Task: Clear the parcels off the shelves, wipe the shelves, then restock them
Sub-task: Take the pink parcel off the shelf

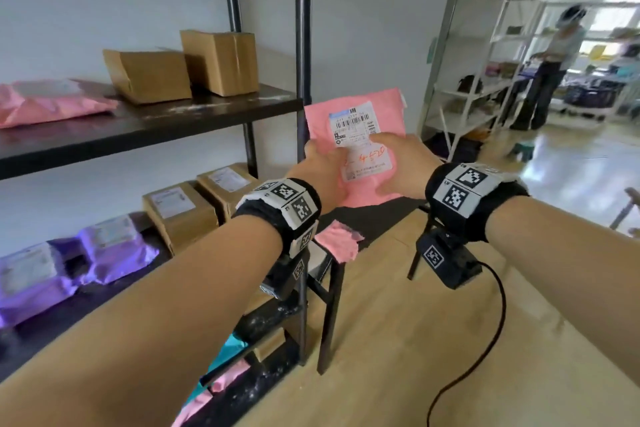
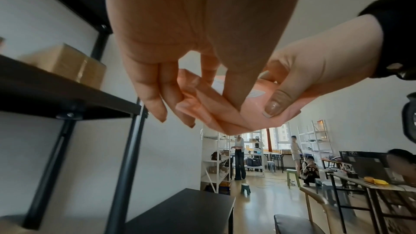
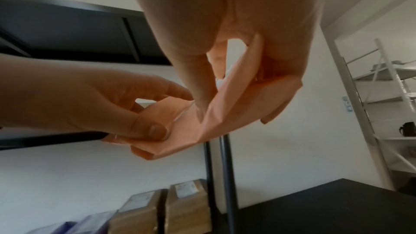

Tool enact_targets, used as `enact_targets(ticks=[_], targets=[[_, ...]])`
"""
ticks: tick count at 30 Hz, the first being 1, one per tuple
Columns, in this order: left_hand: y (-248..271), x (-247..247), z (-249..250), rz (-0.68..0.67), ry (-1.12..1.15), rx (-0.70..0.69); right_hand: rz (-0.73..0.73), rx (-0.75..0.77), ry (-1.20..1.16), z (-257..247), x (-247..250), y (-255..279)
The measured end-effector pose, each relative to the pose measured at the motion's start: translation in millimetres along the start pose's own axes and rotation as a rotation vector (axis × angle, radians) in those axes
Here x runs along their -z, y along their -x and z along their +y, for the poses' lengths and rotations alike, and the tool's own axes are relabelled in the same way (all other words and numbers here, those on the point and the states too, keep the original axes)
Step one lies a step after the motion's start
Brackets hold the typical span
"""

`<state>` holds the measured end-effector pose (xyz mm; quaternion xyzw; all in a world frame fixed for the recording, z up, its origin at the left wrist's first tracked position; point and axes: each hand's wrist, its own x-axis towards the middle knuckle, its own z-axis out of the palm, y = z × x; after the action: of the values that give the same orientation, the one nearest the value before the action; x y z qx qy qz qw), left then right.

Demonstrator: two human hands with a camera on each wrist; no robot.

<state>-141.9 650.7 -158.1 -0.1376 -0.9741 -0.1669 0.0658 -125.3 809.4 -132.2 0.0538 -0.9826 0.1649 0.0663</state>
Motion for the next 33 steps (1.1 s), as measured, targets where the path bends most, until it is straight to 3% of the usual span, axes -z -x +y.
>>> enact_targets(ticks=[6,12,21,27,30,31,33], targets=[[-80,-64,35,-0.092,0.011,0.064,-0.1,-0.02,0.039,83,-19,-75],[-144,-127,17,-0.209,-0.018,0.168,-0.254,0.009,0.014,132,-78,-143],[-229,-213,-52,-0.332,0.088,0.388,-0.465,-0.003,0.01,157,-171,-256],[-267,-250,-82,-0.266,0.235,0.633,-0.555,-0.01,-0.064,164,-218,-315],[-284,-259,-86,-0.257,0.311,0.752,-0.594,0.028,-0.104,163,-247,-344],[-289,-262,-89,-0.313,0.284,0.759,-0.594,0.064,-0.1,163,-257,-356],[-298,-266,-93,-0.303,0.337,0.888,-0.612,0.165,-0.059,163,-273,-377]])
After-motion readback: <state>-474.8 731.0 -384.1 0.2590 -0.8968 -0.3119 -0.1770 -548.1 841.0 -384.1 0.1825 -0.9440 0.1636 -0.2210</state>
